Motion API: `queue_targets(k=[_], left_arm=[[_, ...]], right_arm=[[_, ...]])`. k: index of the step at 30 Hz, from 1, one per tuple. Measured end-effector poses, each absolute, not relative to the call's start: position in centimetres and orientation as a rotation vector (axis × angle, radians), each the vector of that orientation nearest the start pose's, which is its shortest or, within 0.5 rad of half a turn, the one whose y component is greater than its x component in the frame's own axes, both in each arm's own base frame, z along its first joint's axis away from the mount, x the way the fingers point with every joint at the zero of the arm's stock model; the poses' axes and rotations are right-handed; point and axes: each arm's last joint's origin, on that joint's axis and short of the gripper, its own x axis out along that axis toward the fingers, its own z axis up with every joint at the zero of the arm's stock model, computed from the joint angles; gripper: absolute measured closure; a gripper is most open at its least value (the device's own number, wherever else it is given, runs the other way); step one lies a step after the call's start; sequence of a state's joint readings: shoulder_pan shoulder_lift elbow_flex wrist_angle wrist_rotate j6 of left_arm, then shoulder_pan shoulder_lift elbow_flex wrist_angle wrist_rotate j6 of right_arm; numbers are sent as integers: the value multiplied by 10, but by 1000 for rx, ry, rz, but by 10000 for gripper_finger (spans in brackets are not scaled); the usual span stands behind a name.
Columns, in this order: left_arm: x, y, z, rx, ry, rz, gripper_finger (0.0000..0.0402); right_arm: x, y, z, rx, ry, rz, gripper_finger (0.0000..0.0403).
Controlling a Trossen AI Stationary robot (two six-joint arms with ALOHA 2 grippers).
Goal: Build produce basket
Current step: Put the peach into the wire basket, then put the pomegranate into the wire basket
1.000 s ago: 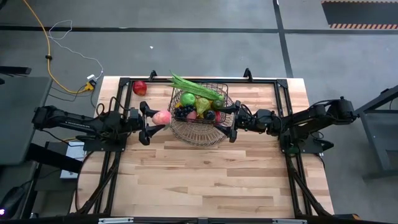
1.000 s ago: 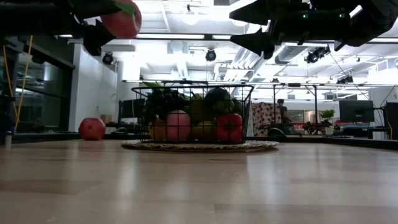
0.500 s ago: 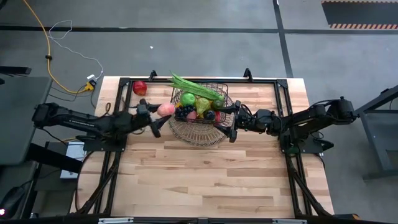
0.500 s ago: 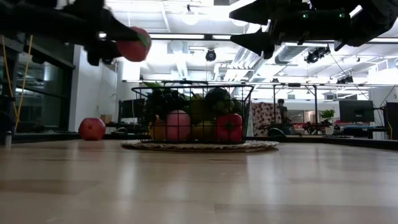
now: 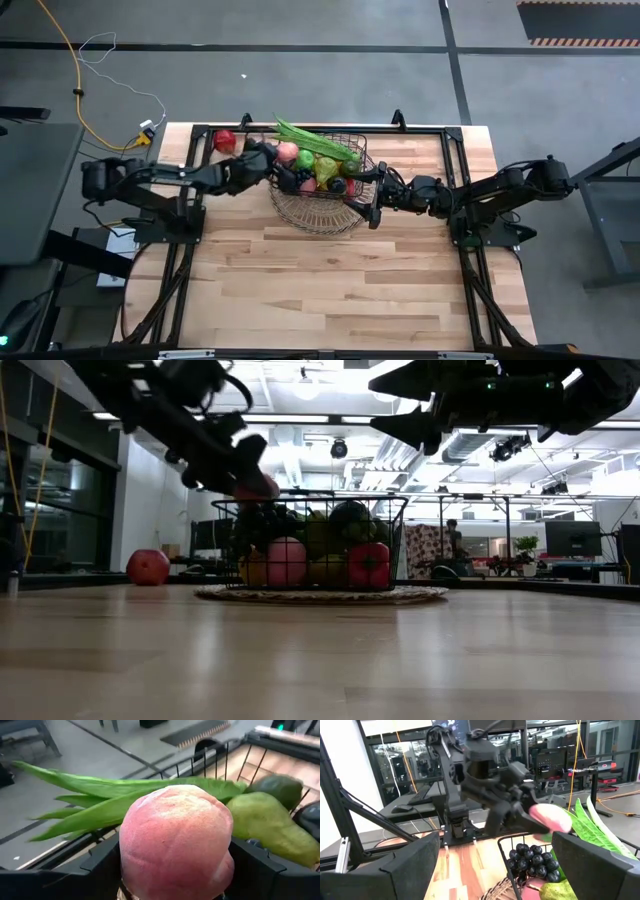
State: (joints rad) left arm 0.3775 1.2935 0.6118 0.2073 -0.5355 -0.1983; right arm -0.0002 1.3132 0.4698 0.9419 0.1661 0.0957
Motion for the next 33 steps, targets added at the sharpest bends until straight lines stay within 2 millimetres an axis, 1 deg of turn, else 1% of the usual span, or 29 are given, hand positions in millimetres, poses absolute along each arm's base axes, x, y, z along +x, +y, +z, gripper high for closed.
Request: queue_targets(k=[2,5,13,17,19,23,26,28,30,33], left_arm=[[240,115,205,-136,427,926,126],[245,119,203,-119,448,922,117],[250,118,211,-58,464,893,56],[251,118,215,-55,510,892,38],[250,118,219,-53,538,891,36],[245,114,235,-78,542,891,35],[237,103,253,-85,470,869,34],[231,91,263,-81,424,833,34],[224,76,266,-63,392,771,35],[212,51,264,-42,325,675,35]], right_arm=[[256,-5,225,103,-105,-161,29],[256,-5,225,104,-105,-161,29],[256,-5,225,100,-104,-161,29],[256,-5,225,100,-104,-161,29],[256,-5,225,100,-104,-162,29],[256,-5,225,100,-104,-162,29],[256,-5,225,96,-104,-162,29],[256,-5,225,96,-103,-162,29],[256,-5,225,96,-104,-162,29],[256,-5,225,96,-104,-162,29]])
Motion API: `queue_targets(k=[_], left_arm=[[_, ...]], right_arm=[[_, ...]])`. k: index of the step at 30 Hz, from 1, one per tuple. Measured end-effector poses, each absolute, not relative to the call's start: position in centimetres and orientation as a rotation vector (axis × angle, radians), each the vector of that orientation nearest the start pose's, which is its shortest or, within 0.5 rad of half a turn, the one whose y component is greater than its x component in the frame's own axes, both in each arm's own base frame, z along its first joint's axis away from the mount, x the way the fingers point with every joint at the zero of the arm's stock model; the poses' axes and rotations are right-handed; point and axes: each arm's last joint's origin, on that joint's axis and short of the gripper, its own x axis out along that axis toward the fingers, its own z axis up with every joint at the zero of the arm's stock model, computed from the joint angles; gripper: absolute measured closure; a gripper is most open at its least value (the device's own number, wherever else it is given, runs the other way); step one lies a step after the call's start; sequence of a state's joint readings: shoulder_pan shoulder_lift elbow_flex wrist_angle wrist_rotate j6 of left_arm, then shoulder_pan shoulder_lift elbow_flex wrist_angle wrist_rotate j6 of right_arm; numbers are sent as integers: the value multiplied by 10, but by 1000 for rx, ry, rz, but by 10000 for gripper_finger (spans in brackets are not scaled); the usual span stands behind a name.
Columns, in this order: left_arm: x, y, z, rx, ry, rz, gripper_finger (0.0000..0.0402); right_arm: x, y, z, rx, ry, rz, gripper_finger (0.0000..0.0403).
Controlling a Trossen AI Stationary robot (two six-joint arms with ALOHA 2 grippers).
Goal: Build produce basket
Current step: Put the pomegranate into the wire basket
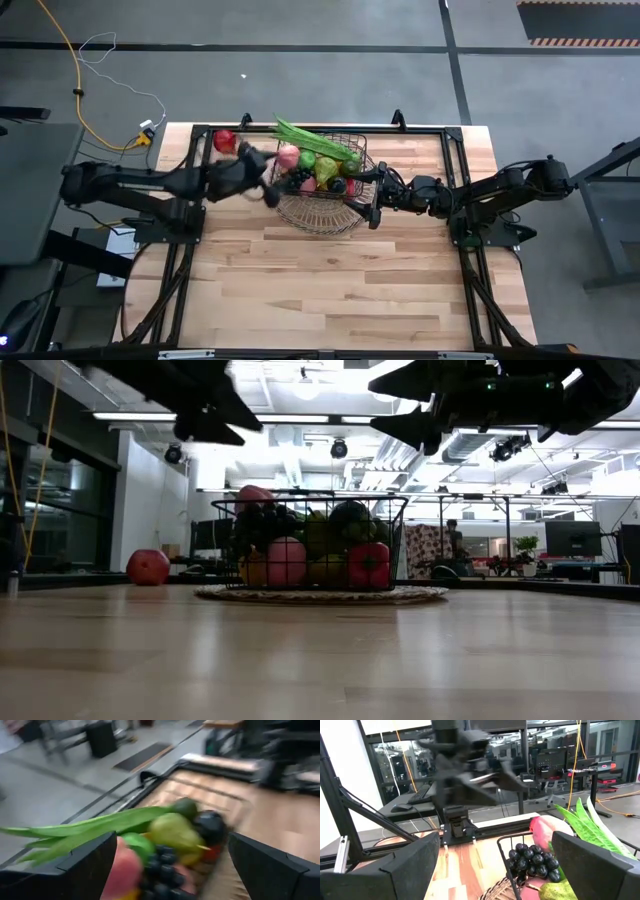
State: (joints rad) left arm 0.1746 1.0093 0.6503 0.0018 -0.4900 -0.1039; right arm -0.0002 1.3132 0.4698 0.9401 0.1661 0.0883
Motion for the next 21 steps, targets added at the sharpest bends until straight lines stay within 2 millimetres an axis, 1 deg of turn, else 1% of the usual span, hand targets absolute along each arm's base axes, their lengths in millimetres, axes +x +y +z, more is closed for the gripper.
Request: queue_targets(k=[5,8,10,13,18,21], left_arm=[[186,16,242,-60,162,511,35],[172,3,228,-59,30,450,35],[164,0,222,-43,-30,428,35],[155,-1,222,-36,-76,394,35],[152,-2,224,-36,-86,319,35],[152,-3,224,-35,-85,304,35]], right_arm=[[256,-5,225,96,-104,-162,29],[256,-5,225,96,-104,-161,29],[256,-5,225,96,-104,-161,29],[256,-5,225,96,-104,-161,29],[256,-5,225,94,-104,-161,29],[256,-5,225,93,-104,-162,29]])
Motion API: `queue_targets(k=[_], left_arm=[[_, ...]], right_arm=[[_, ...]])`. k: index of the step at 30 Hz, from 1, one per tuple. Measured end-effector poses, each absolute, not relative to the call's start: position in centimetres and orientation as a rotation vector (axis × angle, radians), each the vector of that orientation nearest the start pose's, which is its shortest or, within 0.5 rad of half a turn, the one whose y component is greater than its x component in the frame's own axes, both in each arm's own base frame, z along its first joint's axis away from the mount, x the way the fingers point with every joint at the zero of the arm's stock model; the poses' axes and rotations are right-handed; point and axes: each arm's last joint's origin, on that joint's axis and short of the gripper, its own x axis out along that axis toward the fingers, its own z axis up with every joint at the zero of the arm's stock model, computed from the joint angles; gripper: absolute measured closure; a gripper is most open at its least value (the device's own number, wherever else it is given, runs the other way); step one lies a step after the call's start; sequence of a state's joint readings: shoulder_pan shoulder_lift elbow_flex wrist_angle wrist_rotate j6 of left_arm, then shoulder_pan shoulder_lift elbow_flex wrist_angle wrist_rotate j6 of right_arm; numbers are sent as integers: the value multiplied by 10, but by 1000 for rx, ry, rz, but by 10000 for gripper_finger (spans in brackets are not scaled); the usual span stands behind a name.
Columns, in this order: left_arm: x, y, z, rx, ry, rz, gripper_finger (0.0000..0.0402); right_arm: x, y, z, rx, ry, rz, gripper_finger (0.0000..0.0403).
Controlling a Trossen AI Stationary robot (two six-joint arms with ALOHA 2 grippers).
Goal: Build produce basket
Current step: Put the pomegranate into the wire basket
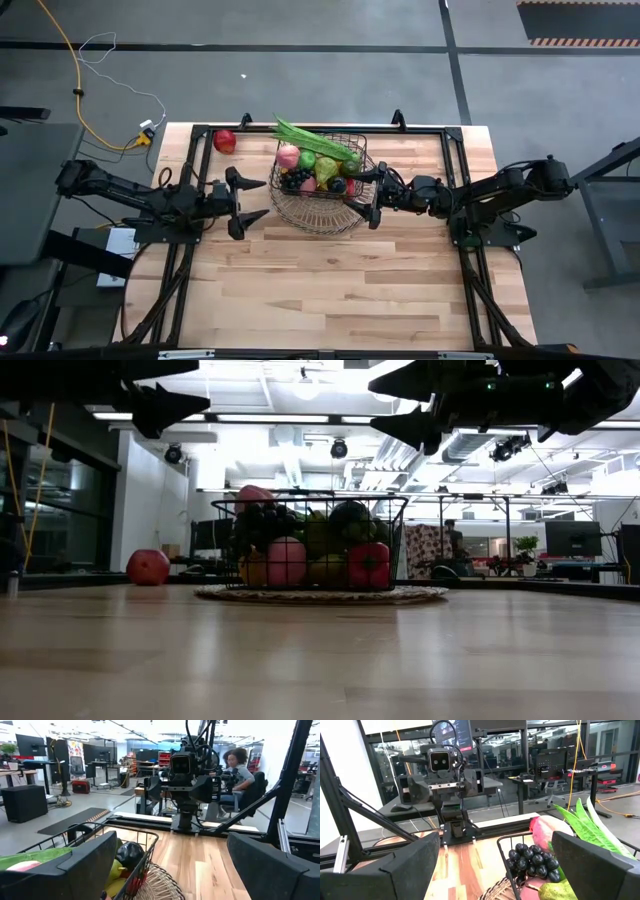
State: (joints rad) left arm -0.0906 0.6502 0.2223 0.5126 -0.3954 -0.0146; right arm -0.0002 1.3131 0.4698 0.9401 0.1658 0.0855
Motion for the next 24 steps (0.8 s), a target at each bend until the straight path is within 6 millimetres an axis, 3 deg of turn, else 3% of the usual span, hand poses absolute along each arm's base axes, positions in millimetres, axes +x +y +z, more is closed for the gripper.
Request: queue_targets(k=[24], left_arm=[[152,-3,224,-43,-87,304,35]], right_arm=[[256,-5,225,92,-104,-162,29]])
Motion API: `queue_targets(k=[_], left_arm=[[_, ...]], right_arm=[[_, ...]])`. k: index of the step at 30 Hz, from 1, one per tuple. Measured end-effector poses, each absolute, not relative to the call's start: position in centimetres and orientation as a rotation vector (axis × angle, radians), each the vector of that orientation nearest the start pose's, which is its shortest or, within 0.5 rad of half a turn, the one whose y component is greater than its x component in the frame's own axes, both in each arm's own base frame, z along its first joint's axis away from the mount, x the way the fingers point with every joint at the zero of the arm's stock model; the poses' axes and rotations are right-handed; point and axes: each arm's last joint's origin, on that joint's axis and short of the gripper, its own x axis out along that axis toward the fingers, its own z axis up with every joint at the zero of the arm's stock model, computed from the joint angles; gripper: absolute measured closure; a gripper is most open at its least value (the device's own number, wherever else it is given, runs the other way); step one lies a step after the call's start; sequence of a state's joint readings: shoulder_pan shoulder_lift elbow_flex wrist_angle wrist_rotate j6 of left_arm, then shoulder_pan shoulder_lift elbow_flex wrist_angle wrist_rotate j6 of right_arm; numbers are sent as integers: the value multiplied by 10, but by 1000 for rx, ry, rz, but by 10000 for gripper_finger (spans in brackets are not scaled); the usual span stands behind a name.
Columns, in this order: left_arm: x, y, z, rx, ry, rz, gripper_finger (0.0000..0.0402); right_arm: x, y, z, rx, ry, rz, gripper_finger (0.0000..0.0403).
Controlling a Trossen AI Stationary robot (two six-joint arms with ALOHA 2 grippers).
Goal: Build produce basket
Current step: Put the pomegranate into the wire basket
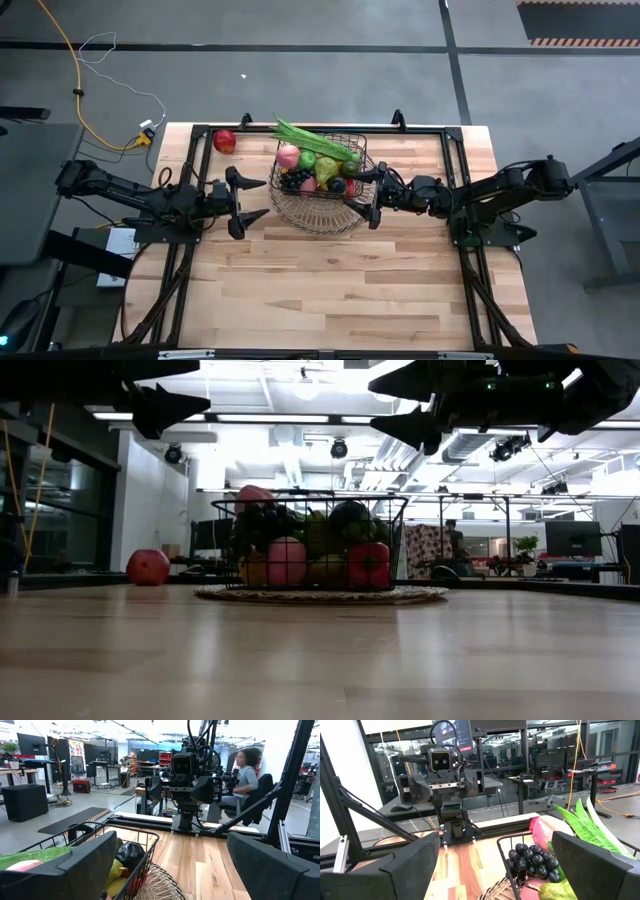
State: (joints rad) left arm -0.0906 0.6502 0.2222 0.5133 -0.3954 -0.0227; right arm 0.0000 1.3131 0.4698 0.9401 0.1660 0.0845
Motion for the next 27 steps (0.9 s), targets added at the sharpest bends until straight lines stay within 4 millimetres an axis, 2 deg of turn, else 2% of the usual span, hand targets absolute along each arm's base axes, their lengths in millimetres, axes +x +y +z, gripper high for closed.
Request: queue_targets(k=[10,15,20,27], left_arm=[[152,-2,225,-79,-95,320,35],[152,7,221,-89,-71,568,35],[150,38,236,-114,137,926,35],[134,101,261,-241,399,1320,35]], right_arm=[[256,-5,225,93,-103,-162,29],[256,-5,225,93,-103,-162,29],[256,-5,225,85,-103,-162,29],[256,-5,225,85,-103,-162,29]])
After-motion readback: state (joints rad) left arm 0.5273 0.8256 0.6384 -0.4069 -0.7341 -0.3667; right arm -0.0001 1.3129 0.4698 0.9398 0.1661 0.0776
